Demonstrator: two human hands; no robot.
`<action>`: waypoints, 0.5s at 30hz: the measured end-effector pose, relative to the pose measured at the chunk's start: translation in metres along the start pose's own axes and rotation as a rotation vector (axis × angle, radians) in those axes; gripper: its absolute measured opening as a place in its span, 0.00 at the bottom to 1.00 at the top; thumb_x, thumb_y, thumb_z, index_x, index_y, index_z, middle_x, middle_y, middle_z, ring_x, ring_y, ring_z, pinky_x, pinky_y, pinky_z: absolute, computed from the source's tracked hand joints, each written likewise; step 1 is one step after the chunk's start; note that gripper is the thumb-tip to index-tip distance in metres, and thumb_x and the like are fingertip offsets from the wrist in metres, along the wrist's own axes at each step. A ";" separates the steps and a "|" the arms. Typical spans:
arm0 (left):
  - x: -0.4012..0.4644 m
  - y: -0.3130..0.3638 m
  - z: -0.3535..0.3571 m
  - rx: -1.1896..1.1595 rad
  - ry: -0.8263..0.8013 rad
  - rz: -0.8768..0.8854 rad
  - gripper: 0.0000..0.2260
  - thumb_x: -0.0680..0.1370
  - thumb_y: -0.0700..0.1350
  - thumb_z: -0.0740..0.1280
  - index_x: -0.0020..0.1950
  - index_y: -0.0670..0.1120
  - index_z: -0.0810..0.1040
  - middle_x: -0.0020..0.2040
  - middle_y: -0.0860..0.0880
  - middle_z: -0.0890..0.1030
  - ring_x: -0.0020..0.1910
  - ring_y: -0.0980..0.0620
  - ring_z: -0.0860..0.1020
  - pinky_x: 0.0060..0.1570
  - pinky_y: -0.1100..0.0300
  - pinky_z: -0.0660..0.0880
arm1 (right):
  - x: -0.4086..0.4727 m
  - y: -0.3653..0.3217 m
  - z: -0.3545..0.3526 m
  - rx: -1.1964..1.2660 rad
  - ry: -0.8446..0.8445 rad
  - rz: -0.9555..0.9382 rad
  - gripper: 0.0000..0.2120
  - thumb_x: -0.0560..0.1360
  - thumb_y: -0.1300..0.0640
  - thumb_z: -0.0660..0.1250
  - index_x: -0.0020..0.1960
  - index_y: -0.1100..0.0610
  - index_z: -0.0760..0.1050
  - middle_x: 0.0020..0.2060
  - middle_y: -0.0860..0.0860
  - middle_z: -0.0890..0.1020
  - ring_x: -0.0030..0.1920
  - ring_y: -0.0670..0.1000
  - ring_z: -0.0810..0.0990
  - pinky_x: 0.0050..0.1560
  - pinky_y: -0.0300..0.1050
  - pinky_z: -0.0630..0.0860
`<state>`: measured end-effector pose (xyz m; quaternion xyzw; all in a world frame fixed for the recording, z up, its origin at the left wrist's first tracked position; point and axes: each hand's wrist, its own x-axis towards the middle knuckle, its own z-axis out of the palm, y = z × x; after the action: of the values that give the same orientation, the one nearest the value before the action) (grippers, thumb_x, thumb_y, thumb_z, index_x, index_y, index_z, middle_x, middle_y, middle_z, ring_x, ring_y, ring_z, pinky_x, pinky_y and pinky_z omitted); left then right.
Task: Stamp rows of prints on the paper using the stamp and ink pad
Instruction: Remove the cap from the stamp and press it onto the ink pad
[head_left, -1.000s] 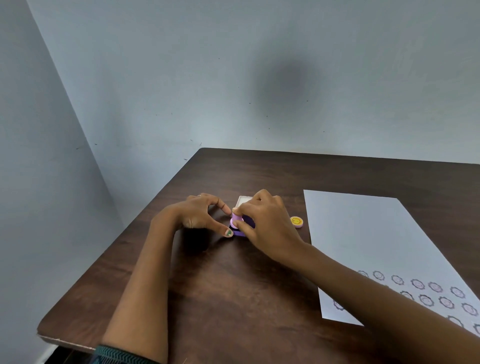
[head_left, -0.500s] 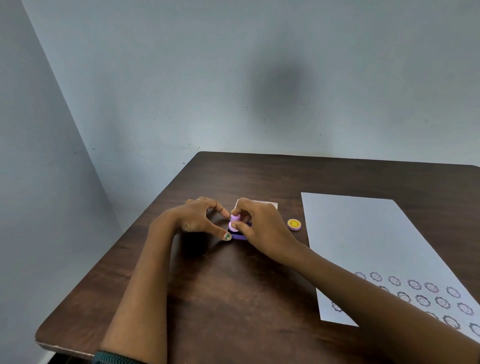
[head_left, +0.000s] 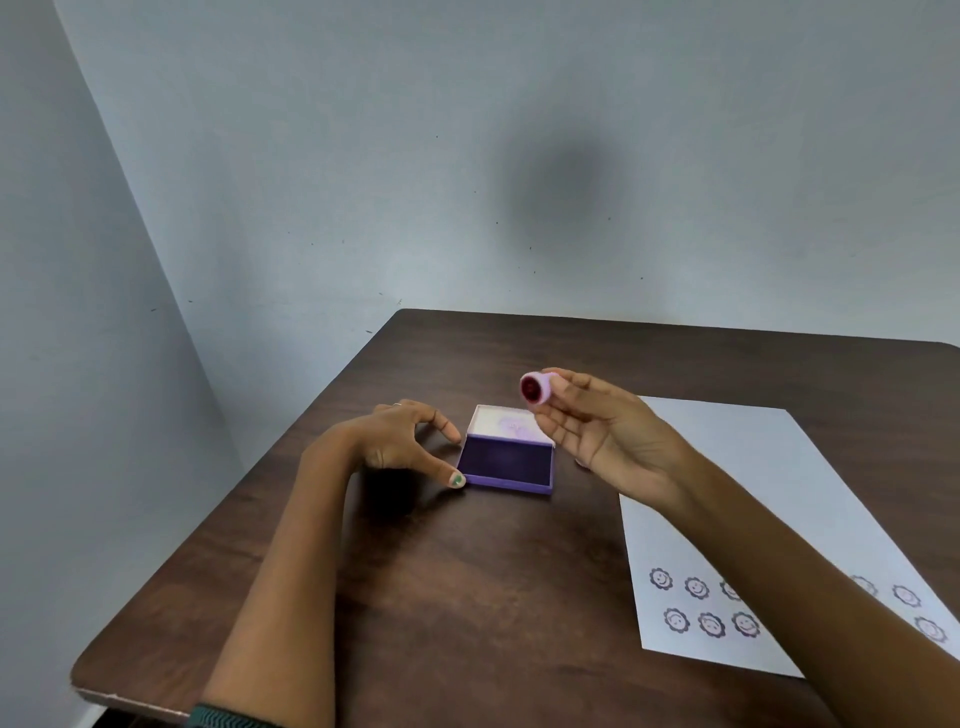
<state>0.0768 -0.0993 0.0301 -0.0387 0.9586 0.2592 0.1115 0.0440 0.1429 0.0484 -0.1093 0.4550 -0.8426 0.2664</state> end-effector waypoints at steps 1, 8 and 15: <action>0.000 0.000 0.000 0.002 -0.001 0.002 0.24 0.61 0.61 0.77 0.55 0.63 0.75 0.68 0.51 0.66 0.67 0.47 0.62 0.69 0.48 0.61 | -0.003 -0.003 -0.002 0.093 -0.032 0.035 0.10 0.66 0.63 0.68 0.48 0.60 0.80 0.41 0.55 0.86 0.42 0.50 0.85 0.40 0.40 0.82; 0.001 0.000 0.001 -0.042 -0.001 0.000 0.25 0.59 0.64 0.77 0.54 0.62 0.76 0.68 0.51 0.66 0.66 0.48 0.63 0.68 0.49 0.63 | -0.014 -0.007 -0.014 0.329 -0.159 0.053 0.11 0.68 0.63 0.65 0.48 0.61 0.82 0.45 0.55 0.86 0.45 0.50 0.85 0.43 0.42 0.82; 0.006 0.003 0.005 -0.072 0.050 -0.013 0.28 0.57 0.68 0.75 0.54 0.62 0.74 0.66 0.50 0.67 0.66 0.47 0.63 0.67 0.46 0.65 | -0.017 -0.008 -0.019 0.318 -0.157 0.037 0.12 0.68 0.63 0.65 0.49 0.60 0.83 0.45 0.55 0.86 0.45 0.50 0.85 0.42 0.42 0.82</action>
<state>0.0713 -0.0940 0.0258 -0.0553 0.9508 0.2918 0.0877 0.0470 0.1690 0.0455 -0.1228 0.2957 -0.8879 0.3303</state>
